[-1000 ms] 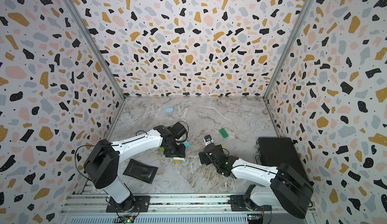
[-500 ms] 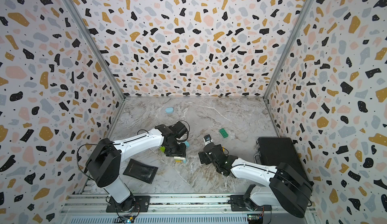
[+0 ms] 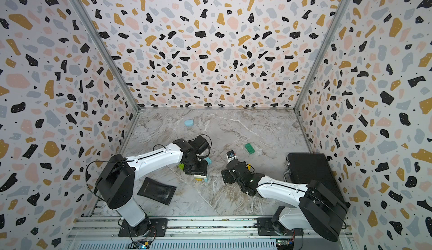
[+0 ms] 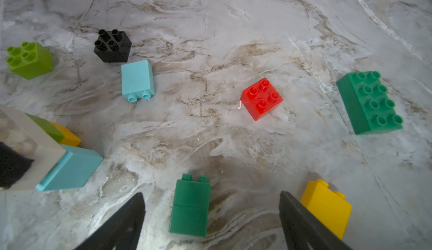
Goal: Assemble the letter h with lego
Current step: Assemble the lego brick with the lego brick.
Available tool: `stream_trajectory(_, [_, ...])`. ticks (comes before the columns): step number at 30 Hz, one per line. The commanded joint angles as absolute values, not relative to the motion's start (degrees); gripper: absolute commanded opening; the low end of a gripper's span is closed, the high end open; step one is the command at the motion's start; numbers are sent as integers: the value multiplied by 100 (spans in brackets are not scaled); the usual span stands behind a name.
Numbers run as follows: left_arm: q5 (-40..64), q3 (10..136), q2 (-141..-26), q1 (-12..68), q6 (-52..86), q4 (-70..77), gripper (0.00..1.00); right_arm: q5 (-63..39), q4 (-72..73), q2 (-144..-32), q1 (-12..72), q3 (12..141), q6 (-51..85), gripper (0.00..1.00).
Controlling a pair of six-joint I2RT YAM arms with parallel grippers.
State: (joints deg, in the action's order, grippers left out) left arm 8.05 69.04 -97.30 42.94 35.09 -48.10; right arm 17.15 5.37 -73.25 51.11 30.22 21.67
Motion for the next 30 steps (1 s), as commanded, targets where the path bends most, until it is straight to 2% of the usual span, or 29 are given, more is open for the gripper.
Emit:
stream_trajectory(1, [678,6946,-9486,4316,3354,-4834,23,1679,419,-7347,5097,3226,2177,91])
stream_trajectory(21, [923,7034,-9658,4365,3217,-4917,21,1608,393,-7461,5092,3296,2166,90])
stream_trajectory(30, [637,7159,-9921,4403,3190,-5184,20,1594,378,-7487,5092,3305,2156,90])
